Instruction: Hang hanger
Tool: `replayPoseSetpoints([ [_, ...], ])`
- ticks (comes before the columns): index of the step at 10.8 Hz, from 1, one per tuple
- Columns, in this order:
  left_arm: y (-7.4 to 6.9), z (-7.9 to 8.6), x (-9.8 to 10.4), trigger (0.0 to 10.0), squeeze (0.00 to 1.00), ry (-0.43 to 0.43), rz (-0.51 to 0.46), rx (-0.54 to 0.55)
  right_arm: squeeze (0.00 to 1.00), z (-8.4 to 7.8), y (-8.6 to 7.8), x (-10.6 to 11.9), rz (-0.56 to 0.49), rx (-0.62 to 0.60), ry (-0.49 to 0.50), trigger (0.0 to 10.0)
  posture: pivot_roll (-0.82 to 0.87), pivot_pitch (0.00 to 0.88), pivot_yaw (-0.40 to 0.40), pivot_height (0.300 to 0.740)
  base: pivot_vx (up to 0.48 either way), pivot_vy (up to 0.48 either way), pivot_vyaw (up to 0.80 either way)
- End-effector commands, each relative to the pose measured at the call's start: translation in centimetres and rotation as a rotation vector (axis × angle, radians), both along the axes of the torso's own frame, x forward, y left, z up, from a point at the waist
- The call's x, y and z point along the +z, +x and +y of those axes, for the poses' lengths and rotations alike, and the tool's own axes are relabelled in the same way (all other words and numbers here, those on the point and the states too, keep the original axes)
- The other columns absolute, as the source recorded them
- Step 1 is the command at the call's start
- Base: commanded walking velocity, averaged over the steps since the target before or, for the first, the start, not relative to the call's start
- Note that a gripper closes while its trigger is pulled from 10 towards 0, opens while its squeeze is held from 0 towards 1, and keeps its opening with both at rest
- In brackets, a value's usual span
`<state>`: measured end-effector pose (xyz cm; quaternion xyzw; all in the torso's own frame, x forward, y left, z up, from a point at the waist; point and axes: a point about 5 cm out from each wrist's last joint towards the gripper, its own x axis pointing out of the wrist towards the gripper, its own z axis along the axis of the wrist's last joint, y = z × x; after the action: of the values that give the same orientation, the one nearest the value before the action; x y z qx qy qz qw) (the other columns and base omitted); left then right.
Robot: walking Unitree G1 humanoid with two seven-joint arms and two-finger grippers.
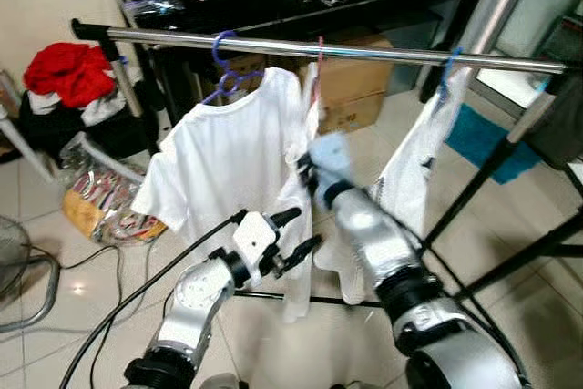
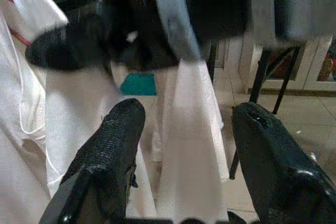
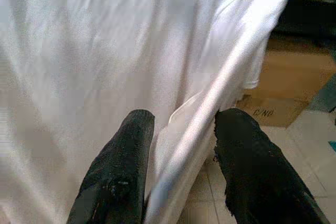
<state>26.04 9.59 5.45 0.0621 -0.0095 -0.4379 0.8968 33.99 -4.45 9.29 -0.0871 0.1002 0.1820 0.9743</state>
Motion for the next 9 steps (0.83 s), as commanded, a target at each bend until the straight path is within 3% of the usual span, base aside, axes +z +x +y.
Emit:
replayPoseSetpoints([
  [1,-0.1,-0.3,0.0,10.0,0.0,0.005,0.005,-0.006,0.0,-0.5,0.6,0.4,-0.006,-0.03,-0.033,10.0,0.11,0.0,-0.002,0.74,0.0,0.0,0.0],
  [4,-0.4,-0.4,0.0,10.0,0.0,0.008,0.012,-0.002,0.0,-1.9,1.2,0.2,-0.005,-0.103,-0.077,10.0,0.11,0.0,-0.003,0.74,0.0,0.0,0.0],
  [5,-0.3,-0.4,0.0,10.0,0.0,0.012,0.012,-0.001,0.0,-2.0,1.2,0.2,-0.007,-0.113,-0.075,7.3,0.1,0.0,-0.002,0.74,0.0,0.0,0.0],
  [6,-0.2,-0.5,0.1,10.0,0.0,0.012,0.011,-0.001,0.0,-2.0,1.3,0.2,-0.008,-0.114,-0.074,2.2,0.1,0.0,-0.003,0.74,0.0,0.0,0.0],
  [7,-0.1,-0.6,0.2,10.0,0.0,0.012,0.008,-0.002,0.0,-2.0,1.2,0.1,-0.002,-0.108,-0.076,0.0,0.1,0.0,-0.006,0.74,0.0,0.0,0.0],
  [8,-0.2,-0.7,0.2,10.0,0.0,0.013,0.008,-0.002,0.0,-1.8,1.2,0.1,0.006,-0.097,-0.071,2.1,0.1,0.0,-0.009,0.74,0.0,0.0,0.0],
  [9,-0.2,-0.8,0.2,10.0,0.0,0.012,0.009,-0.002,0.0,-1.3,1.3,0.2,0.01,-0.078,-0.068,9.8,0.1,0.0,-0.009,0.74,0.0,0.0,0.0],
])
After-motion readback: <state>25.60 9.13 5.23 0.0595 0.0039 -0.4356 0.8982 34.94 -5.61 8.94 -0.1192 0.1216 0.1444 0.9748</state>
